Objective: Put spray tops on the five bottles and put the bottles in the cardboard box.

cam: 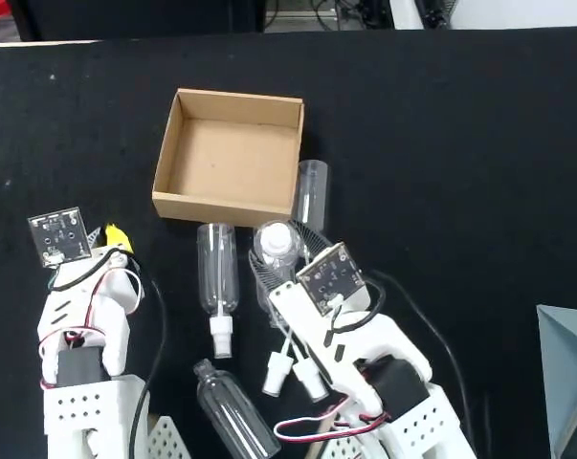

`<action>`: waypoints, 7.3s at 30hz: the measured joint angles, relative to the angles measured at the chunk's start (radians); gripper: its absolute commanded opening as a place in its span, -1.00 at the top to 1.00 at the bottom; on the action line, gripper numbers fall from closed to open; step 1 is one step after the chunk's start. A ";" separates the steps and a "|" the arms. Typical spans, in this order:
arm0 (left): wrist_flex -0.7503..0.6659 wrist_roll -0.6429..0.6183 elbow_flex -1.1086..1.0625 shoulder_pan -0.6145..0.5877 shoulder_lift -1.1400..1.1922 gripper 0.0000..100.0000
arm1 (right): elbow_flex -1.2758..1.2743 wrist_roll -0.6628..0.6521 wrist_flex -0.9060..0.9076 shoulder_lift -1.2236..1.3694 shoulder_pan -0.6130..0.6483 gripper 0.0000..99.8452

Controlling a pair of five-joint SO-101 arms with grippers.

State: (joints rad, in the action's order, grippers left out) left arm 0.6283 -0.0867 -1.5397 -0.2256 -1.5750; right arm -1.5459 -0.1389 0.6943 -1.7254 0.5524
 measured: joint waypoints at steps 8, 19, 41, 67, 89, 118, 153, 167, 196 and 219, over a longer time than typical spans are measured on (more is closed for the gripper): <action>0.012 0.000 -0.026 -0.009 0.000 0.93 | 0.130 -0.029 0.094 0.000 0.000 0.86; 0.012 0.002 -0.040 -0.009 0.000 0.93 | 0.381 -0.061 0.095 0.249 0.002 0.86; 0.012 0.002 -0.040 -0.009 0.000 0.93 | 0.667 -0.009 -0.267 0.944 0.002 0.85; 0.012 0.002 -0.040 -0.009 0.000 0.93 | 1.077 0.052 -0.634 1.708 0.003 0.86; 0.012 0.002 -0.061 -0.011 0.000 0.93 | 1.602 0.152 -0.643 2.260 0.003 0.86; 0.012 0.002 -0.061 -0.011 0.000 0.93 | 1.763 0.152 -0.600 2.449 -0.040 0.61; 0.012 0.002 -0.061 -0.011 0.000 0.93 | 1.798 0.152 -0.417 2.447 -0.040 0.43; 0.012 0.002 -0.061 -0.011 0.000 0.93 | 1.800 0.152 -0.118 2.363 -0.040 0.43; 0.012 0.002 -0.061 -0.011 0.000 0.93 | 1.800 0.150 0.552 1.962 -0.040 0.42; 0.012 0.002 -0.061 -0.017 0.000 0.93 | 1.797 0.150 0.847 1.732 -0.178 0.43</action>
State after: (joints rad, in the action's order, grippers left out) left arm 0.6406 -0.0852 -1.6011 -0.2424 -1.5750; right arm 0.2509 0.0115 1.5413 0.0069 0.3744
